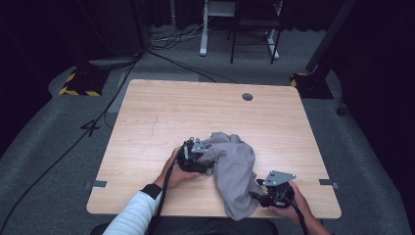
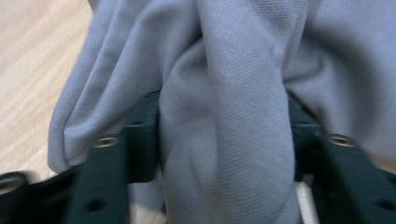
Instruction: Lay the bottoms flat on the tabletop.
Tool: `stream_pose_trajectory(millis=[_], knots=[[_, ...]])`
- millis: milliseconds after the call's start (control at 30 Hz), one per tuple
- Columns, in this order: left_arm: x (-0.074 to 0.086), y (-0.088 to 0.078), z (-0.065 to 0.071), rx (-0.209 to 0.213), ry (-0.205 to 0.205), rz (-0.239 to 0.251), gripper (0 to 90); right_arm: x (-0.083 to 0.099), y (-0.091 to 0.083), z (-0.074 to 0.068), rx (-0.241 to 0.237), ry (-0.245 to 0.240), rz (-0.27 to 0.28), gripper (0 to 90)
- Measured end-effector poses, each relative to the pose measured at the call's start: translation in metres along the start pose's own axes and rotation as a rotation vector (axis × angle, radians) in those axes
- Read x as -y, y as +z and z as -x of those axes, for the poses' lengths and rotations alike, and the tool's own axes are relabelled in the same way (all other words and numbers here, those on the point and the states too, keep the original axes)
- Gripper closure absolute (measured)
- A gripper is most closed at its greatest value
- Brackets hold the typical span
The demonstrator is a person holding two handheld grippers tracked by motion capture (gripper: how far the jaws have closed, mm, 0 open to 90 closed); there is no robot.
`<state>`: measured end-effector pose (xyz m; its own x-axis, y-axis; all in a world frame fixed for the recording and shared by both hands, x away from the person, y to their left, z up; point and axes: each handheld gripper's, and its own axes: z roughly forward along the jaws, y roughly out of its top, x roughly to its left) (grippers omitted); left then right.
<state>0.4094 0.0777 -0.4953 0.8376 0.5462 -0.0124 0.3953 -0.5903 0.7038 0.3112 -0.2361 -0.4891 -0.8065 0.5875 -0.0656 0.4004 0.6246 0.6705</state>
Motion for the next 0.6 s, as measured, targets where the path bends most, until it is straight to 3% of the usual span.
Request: stream_pose_trajectory(millis=[100,233,433,500,600], knots=[[0.004,-0.006,-0.005,0.016,-0.011,-0.008,56.0,0.002,-0.003,0.008,0.043,0.013,-0.013,61.5],[0.011,-0.016,-0.010,0.015,-0.007,-0.031,58.7,0.007,-0.008,0.025,0.118,0.040,-0.030,62.8],[0.027,-0.032,-0.015,0.011,-0.034,-0.055,55.6,0.015,-0.011,0.064,0.221,0.186,-0.031,62.4],[0.033,-0.037,-0.014,0.010,-0.037,-0.052,55.5,0.016,-0.010,0.075,0.264,0.199,-0.030,62.5],[0.040,-0.043,-0.007,-0.001,-0.050,-0.044,52.7,0.014,-0.006,0.090,0.281,0.241,-0.024,61.4]])
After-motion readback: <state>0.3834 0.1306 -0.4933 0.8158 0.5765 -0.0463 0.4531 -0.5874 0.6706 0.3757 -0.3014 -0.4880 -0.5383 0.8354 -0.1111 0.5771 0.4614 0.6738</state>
